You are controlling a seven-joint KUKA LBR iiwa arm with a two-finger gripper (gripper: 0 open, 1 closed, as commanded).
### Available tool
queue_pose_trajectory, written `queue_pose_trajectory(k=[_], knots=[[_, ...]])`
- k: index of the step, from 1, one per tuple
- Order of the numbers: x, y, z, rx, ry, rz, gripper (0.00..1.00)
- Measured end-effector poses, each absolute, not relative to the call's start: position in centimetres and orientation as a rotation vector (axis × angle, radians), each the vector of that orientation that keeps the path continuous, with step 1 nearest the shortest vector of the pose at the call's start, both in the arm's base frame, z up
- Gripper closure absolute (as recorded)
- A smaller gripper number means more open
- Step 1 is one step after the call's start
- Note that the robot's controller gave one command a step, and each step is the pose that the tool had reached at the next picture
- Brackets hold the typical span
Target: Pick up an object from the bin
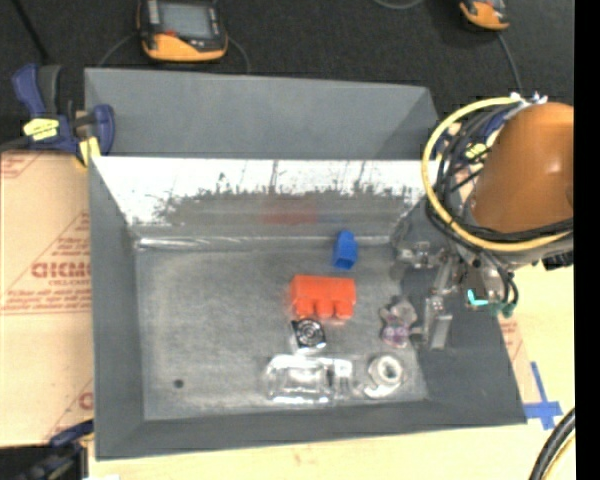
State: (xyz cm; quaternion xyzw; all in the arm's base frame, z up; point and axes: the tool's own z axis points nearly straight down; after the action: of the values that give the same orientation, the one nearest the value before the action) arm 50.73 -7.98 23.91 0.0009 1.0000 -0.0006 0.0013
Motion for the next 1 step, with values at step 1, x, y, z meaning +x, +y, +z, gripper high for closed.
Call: queue_pose_trajectory(k=[1], knots=[[56.9, -0.41, 7.13, -0.118, 3.124, -0.002, 0.0]])
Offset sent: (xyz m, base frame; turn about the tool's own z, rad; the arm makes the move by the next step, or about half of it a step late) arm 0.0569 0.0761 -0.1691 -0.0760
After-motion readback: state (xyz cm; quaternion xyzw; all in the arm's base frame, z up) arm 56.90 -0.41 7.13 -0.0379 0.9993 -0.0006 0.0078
